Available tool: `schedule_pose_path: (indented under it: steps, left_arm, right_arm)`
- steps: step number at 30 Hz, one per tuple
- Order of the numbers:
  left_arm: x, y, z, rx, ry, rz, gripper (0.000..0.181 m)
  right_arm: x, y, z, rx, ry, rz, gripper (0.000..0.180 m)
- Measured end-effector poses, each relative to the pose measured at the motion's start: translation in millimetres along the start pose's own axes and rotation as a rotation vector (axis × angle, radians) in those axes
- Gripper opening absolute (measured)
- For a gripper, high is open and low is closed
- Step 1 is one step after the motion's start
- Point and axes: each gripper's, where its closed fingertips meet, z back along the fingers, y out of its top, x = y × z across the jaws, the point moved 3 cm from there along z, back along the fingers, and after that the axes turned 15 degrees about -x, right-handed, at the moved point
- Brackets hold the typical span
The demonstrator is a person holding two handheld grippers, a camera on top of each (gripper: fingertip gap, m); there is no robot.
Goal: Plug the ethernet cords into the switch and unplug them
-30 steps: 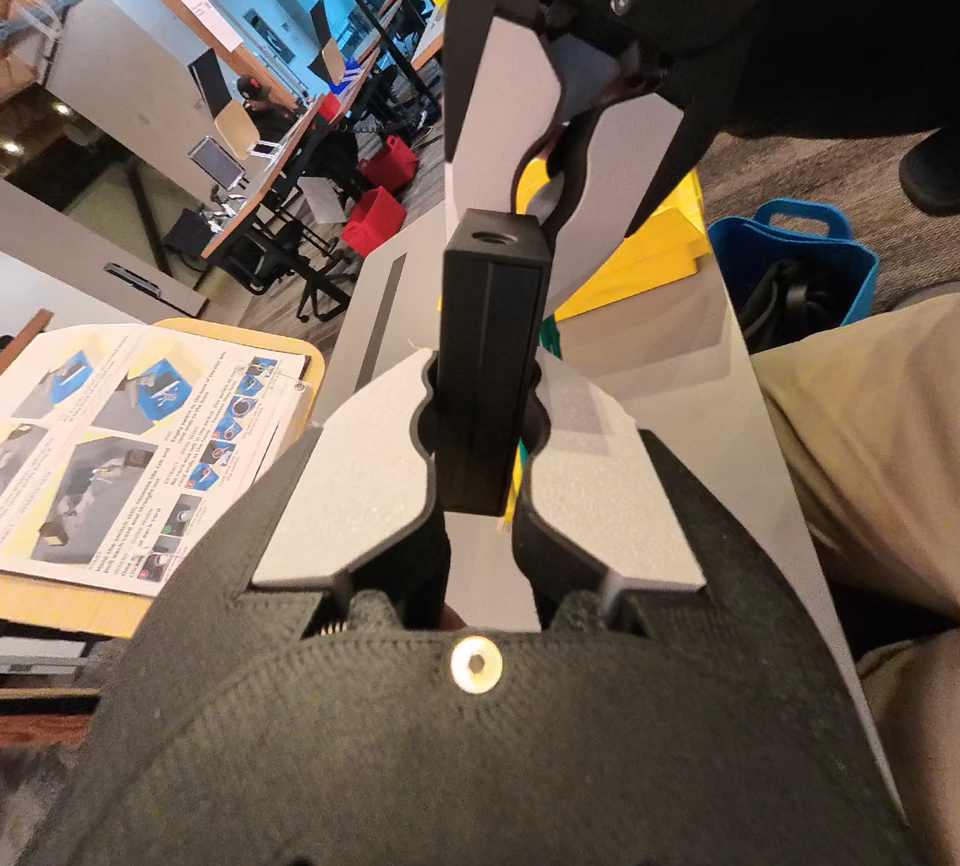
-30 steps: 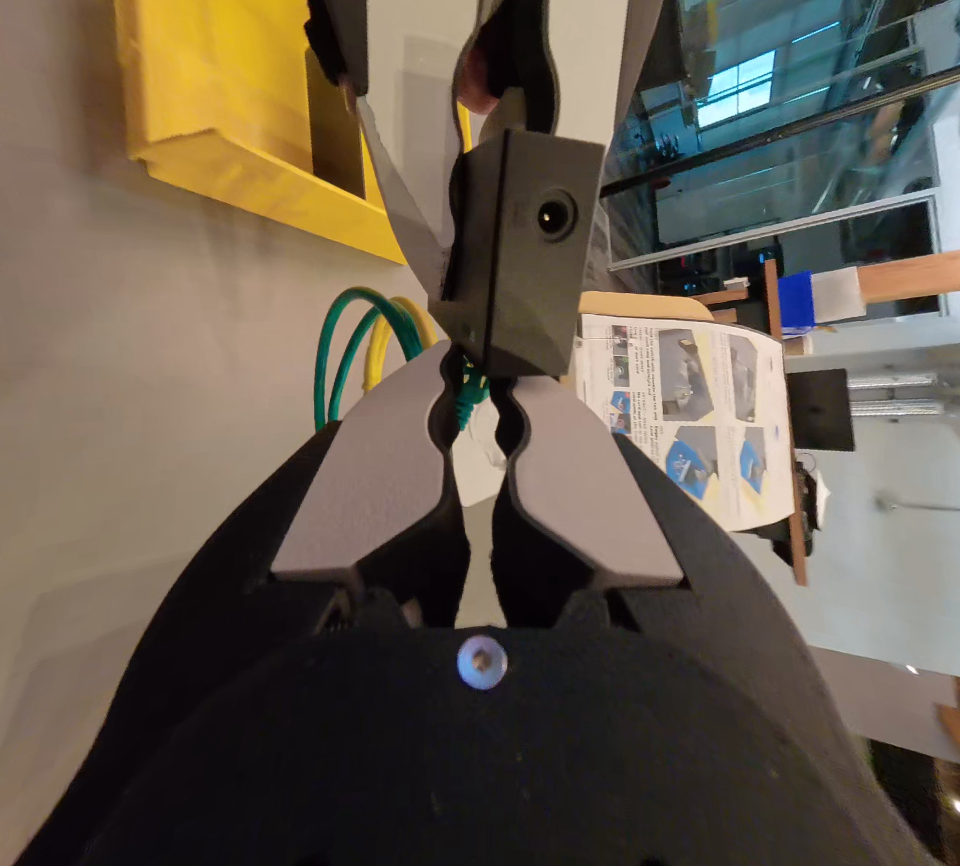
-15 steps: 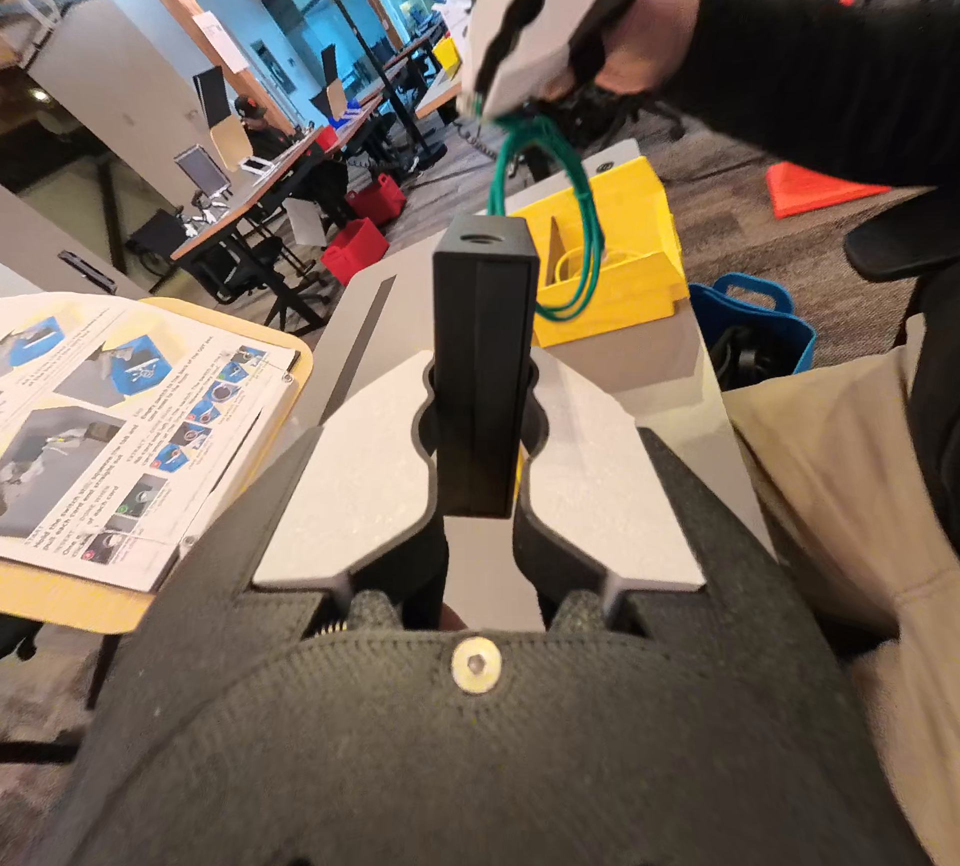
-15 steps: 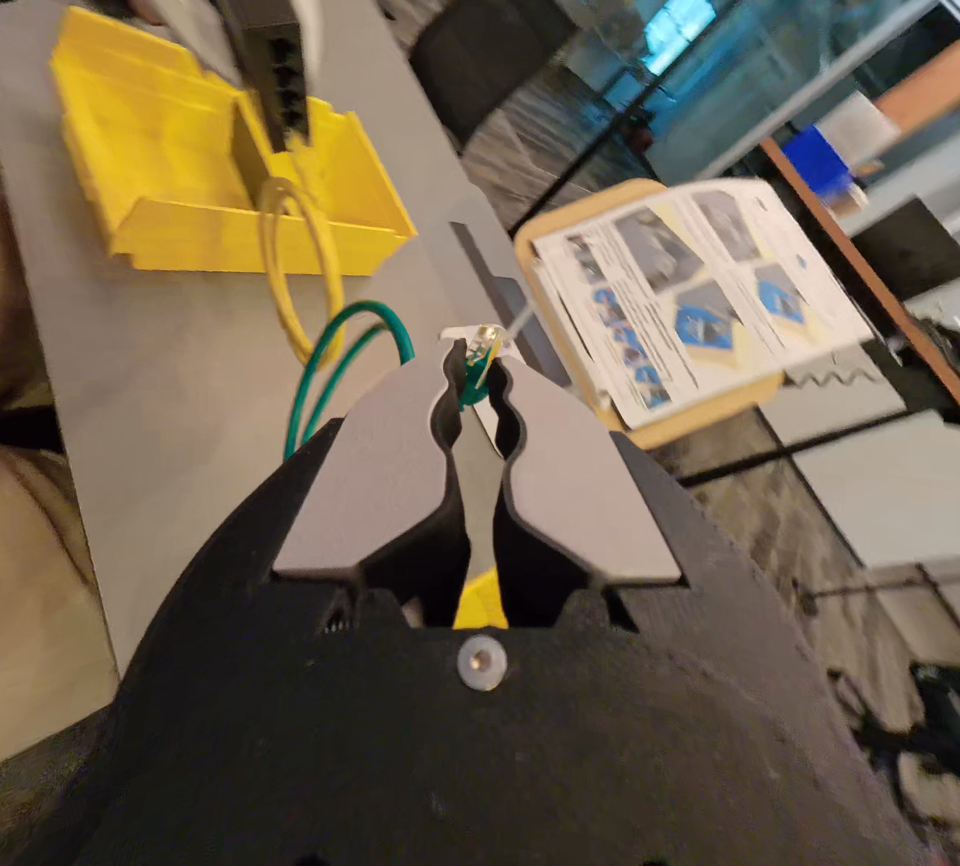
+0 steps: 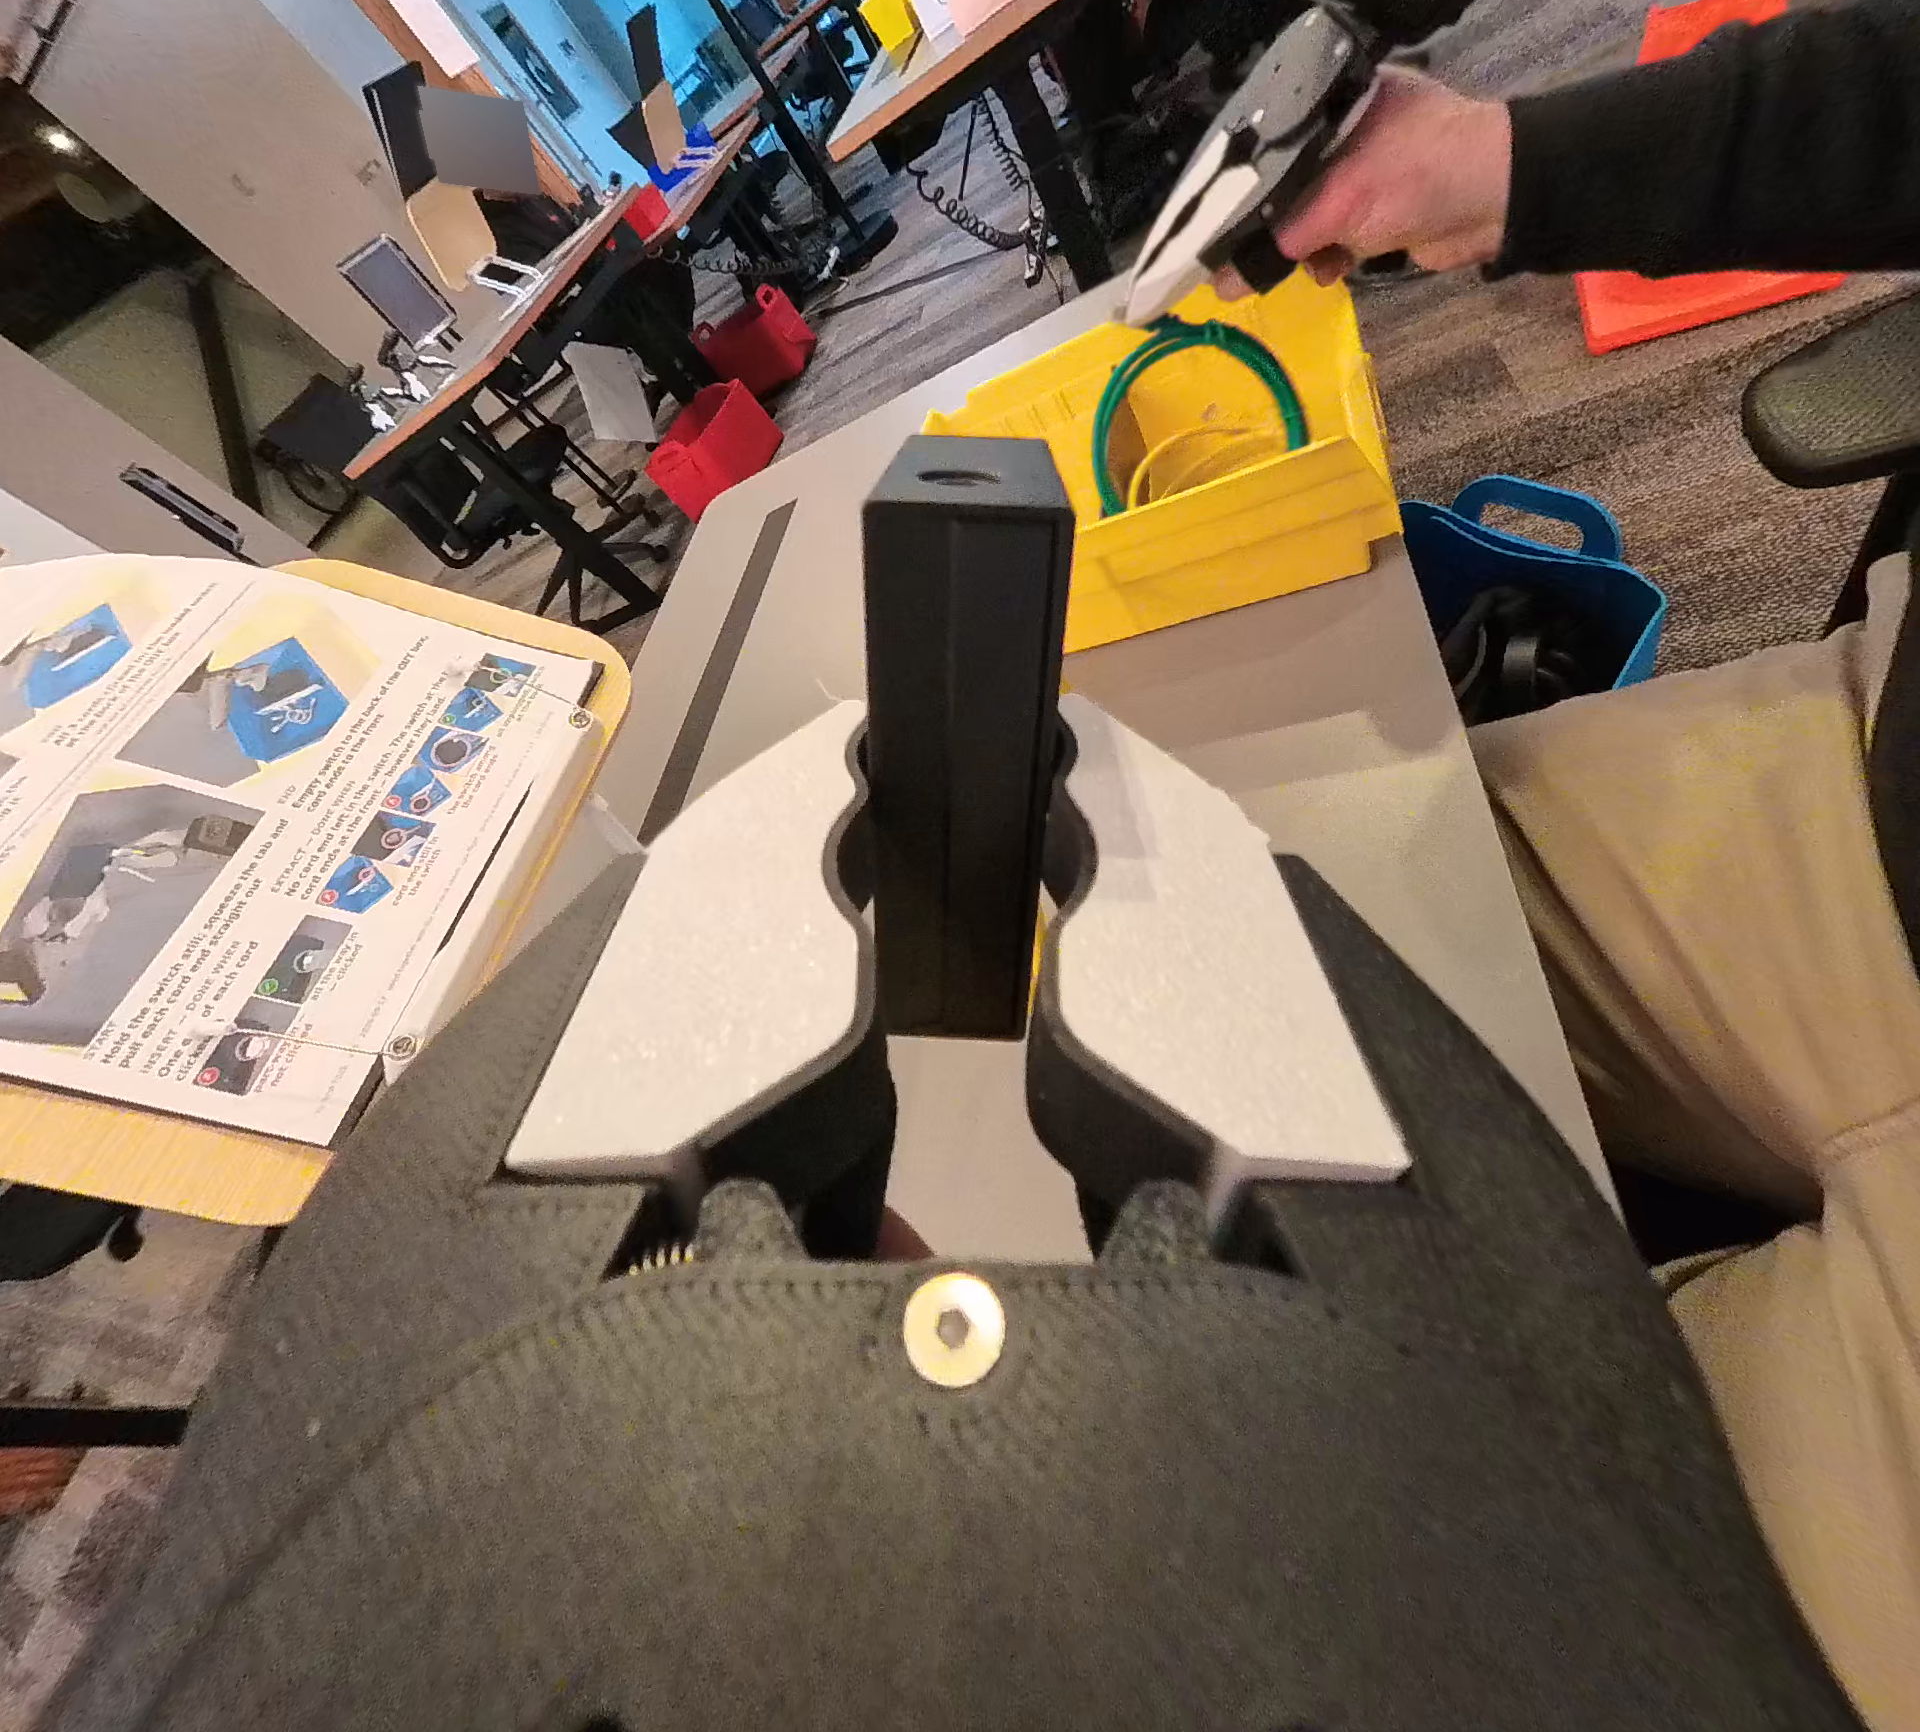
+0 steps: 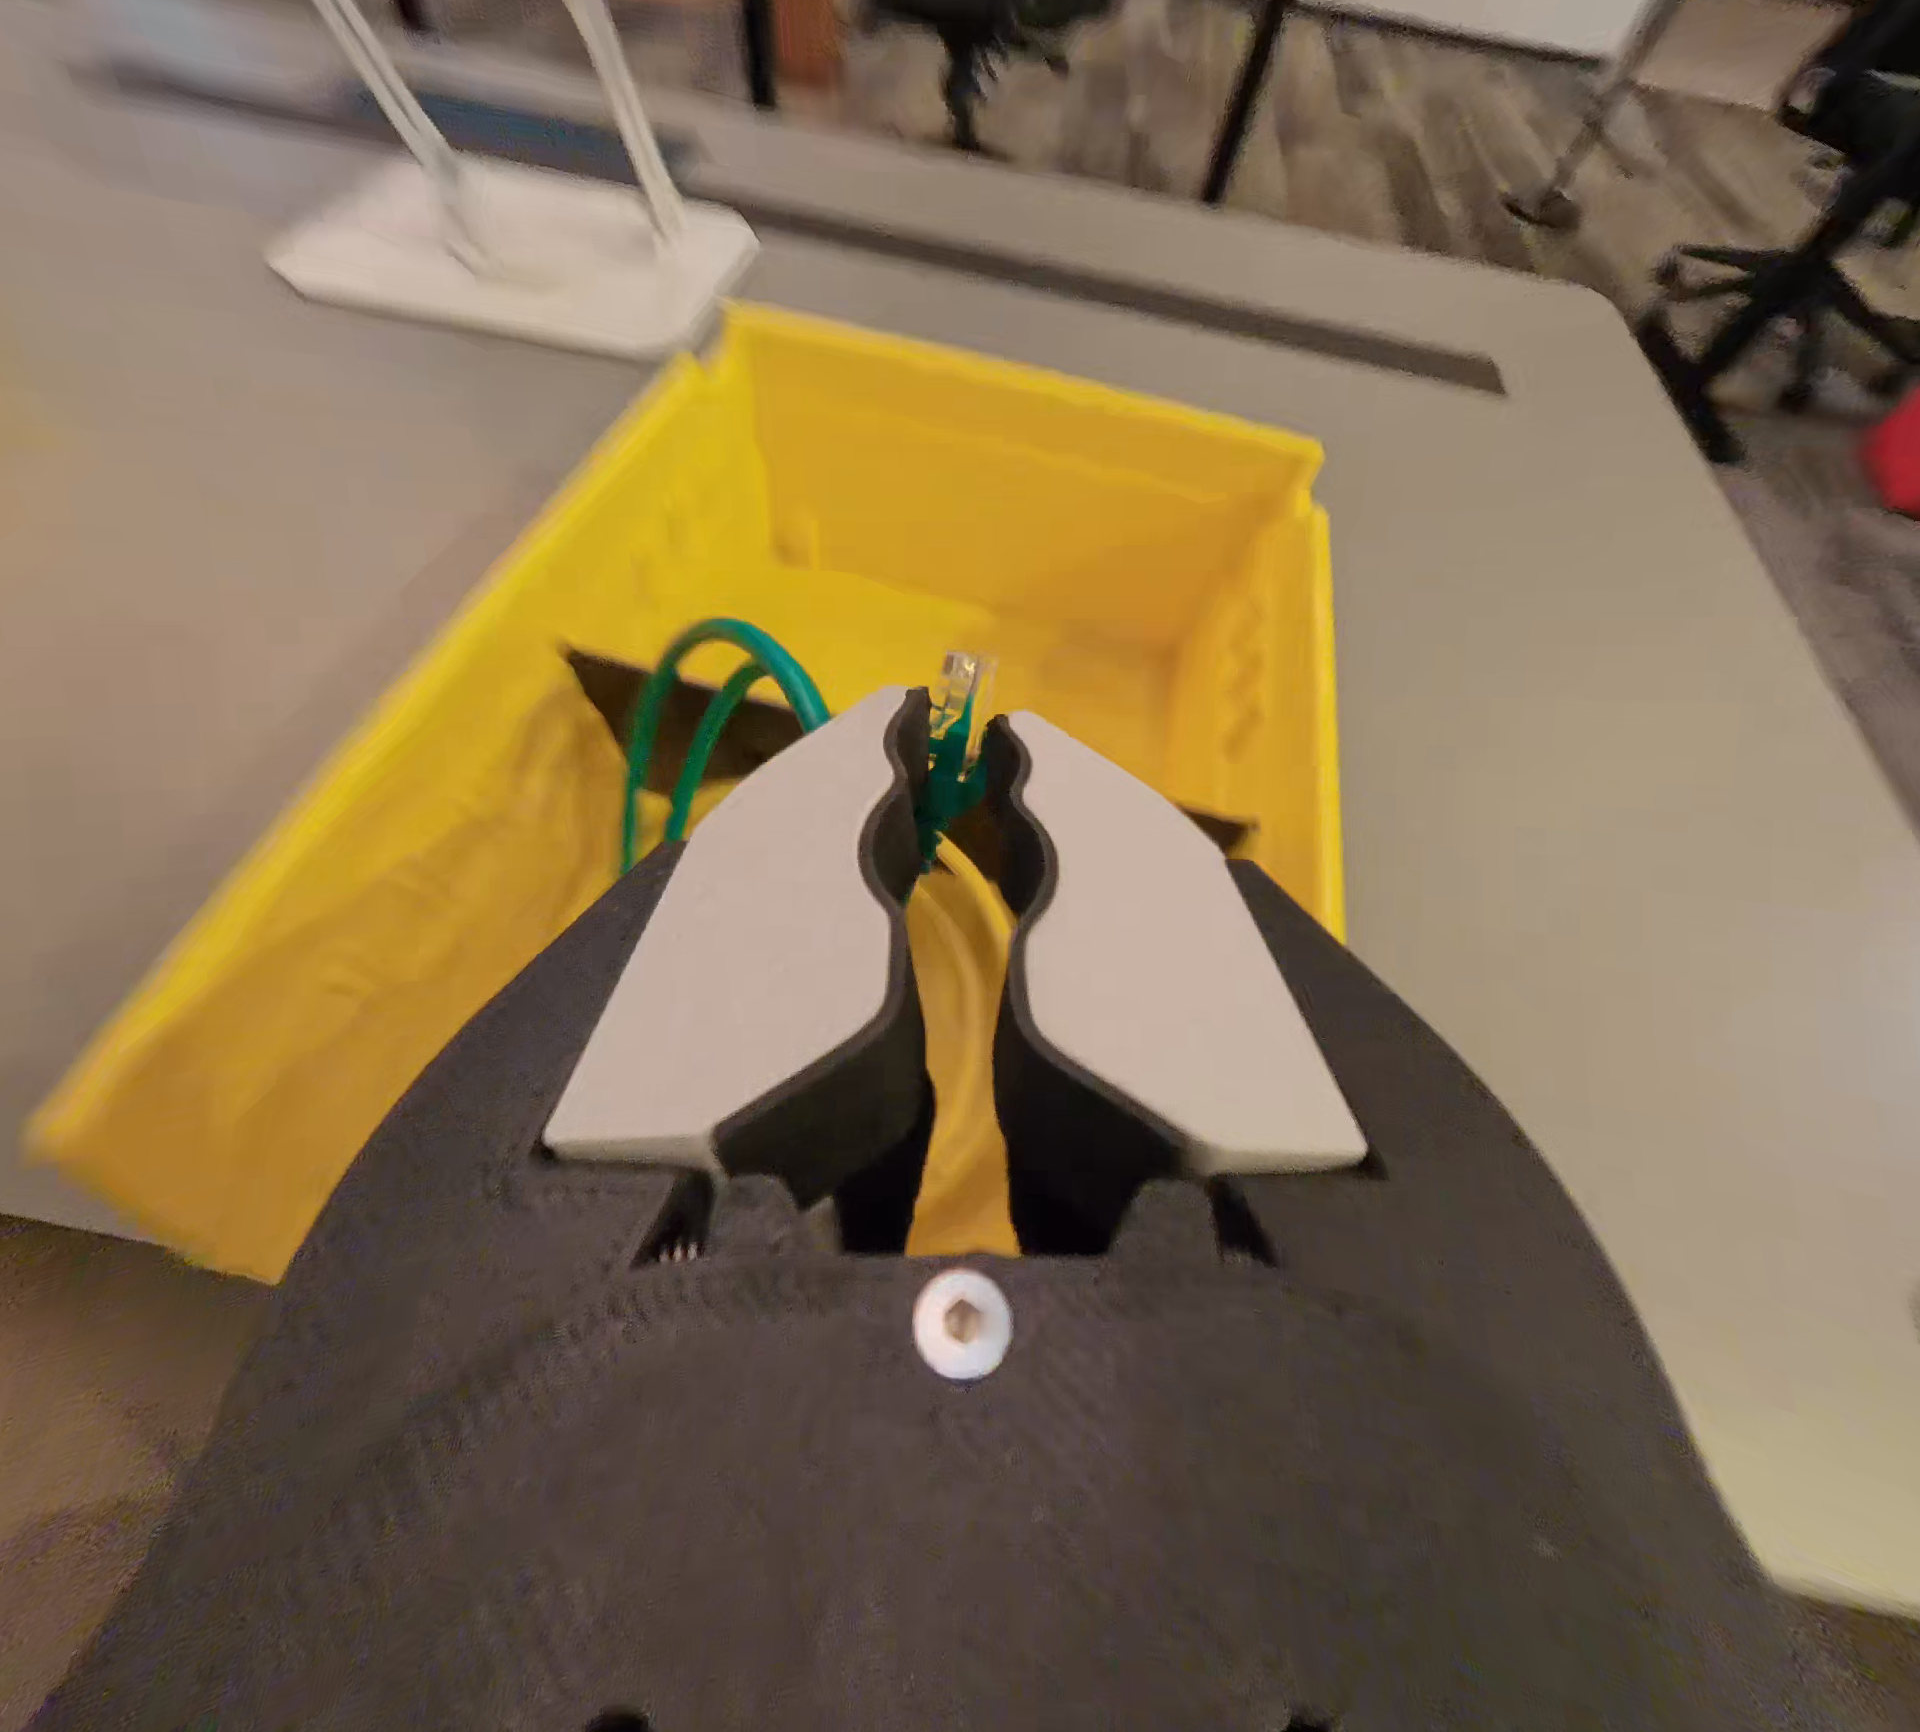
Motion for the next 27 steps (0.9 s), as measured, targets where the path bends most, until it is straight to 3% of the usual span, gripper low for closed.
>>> schedule_pose_path:
  steps: [7,11,13,15,18,22,27]
  left_arm:
    - [0.6,-2.3,-5.6,-0.022,0.005,-0.006,0.028]
    - [-1.7,-3.2,-2.9,-0.017,0.022,0.001,0.028]
    - [-3.2,-2.4,-0.1,-0.004,0.029,0.007,0.028]
    - [-2.5,1.3,1.9,0.029,0.014,0.014,0.028]
    - [1.7,6.6,0.2,0.059,-0.015,0.009,0.028]
    - [12.2,14.1,-4.2,0.075,-0.042,-0.015,0.028]
    - [25.9,28.2,-2.6,0.098,-0.071,-0.066,0.028]
  right_arm:
    - [29.4,-53.7,-19.5,-0.483,-0.385,0.315,0.011]
    - [15.0,-68.0,-32.4,-0.588,-0.286,0.393,0.034]
    - [13.9,-54.5,-22.7,-0.505,-0.296,0.388,0.035]
    - [-8.9,-23.2,-6.6,-0.338,-0.183,0.388,0.04]
    - [-85.5,36.3,23.9,-0.059,0.137,0.472,0.051]
    - [-205.8,97.2,67.3,0.247,0.393,0.767,0.054]
    - [-313.7,129.6,67.2,0.346,0.606,1.002,0.042]
